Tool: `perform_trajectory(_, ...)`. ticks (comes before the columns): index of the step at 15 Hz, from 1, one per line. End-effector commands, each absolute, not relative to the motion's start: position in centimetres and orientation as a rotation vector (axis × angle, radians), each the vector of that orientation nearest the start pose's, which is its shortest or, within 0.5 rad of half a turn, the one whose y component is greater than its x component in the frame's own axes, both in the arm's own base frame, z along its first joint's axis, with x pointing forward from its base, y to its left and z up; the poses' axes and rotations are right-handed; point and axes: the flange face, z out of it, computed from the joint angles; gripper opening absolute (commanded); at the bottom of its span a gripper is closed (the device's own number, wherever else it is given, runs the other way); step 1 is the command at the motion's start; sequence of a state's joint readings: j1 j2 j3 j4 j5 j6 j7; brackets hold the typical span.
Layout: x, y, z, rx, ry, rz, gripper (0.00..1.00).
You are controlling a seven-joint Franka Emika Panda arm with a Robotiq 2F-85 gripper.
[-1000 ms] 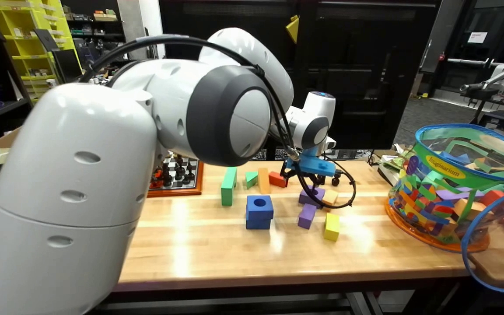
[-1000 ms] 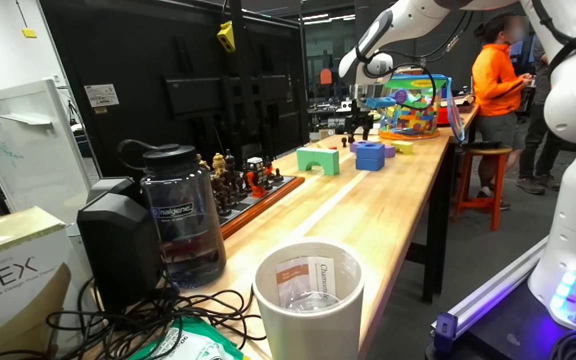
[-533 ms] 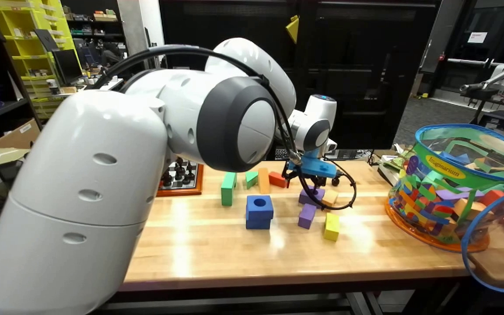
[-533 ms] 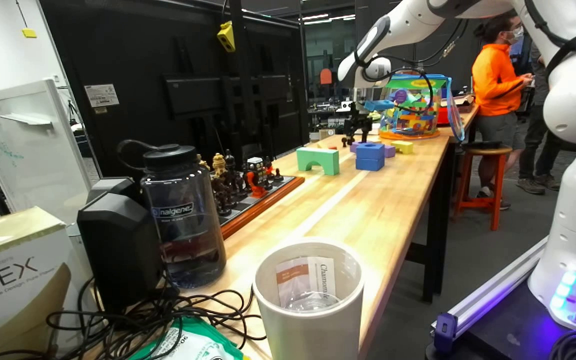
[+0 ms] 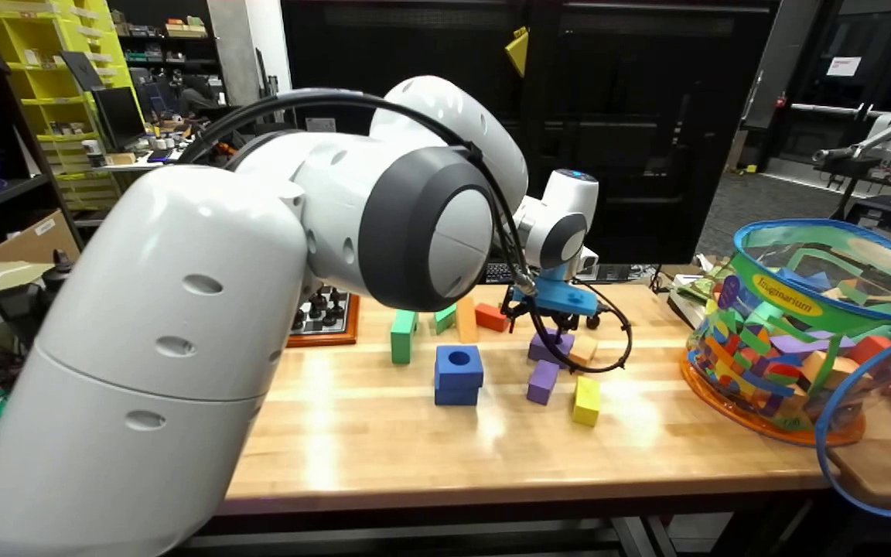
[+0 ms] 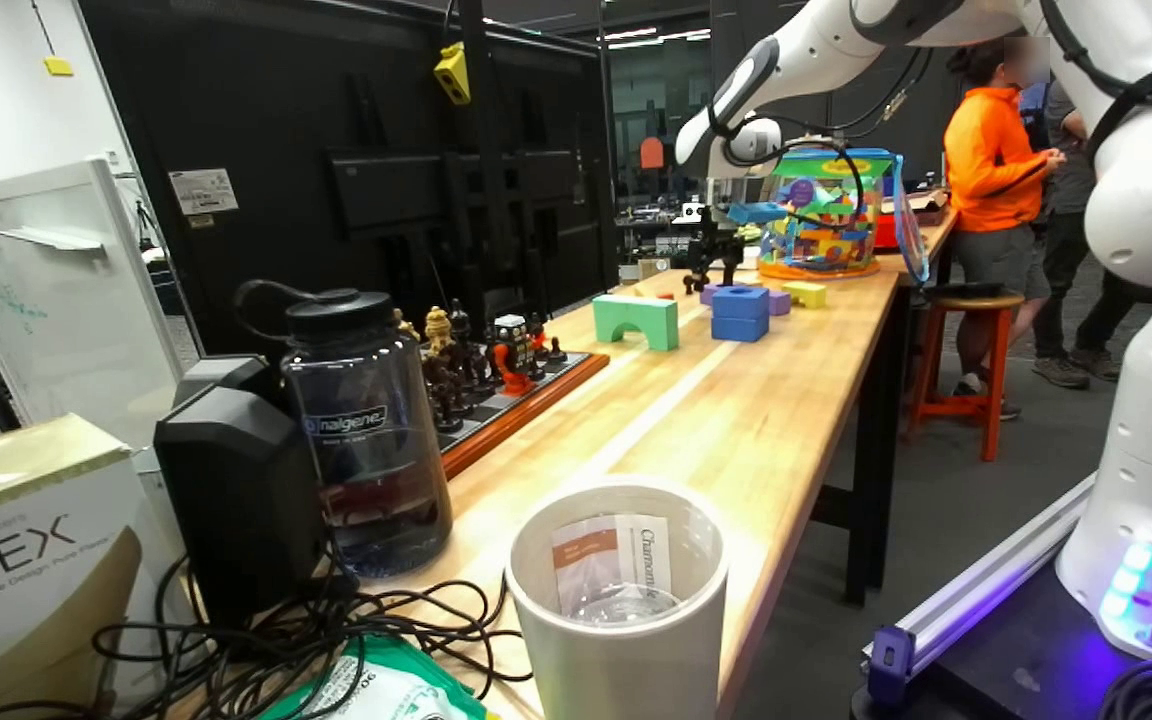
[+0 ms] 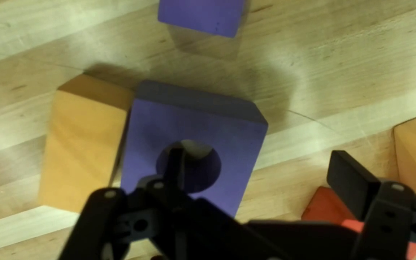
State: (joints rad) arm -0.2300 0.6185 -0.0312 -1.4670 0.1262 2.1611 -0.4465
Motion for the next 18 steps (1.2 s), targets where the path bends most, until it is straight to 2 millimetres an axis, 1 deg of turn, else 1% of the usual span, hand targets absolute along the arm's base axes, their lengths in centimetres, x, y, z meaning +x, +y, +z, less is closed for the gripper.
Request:
perform_trajectory(1,70.3,-18.0,32.8,-3.057,-0.191,-0.136,0.88)
perform_trajectory(2,70.4,-18.0,32.8,-3.055,-0.190,-0.132,0.76)
perform_trajectory(5,70.4,-18.0,32.6,-3.053,-0.190,-0.120,0.58)
perform_trajectory(8,70.5,-18.1,32.6,-3.053,-0.190,-0.115,0.32)
perform_trajectory(10,70.5,-18.1,32.7,-3.055,-0.190,-0.115,0.18)
perform_trajectory(11,70.4,-18.0,32.9,-3.059,-0.192,-0.119,0.09)
perform_trajectory(12,70.4,-18.0,33.1,-3.062,-0.194,-0.125,0.03)
perform_trajectory(14,70.3,-17.9,33.6,-3.067,-0.199,-0.139,0.07)
perform_trajectory(18,69.5,-17.5,35.3,-3.081,-0.206,-0.176,0.07)
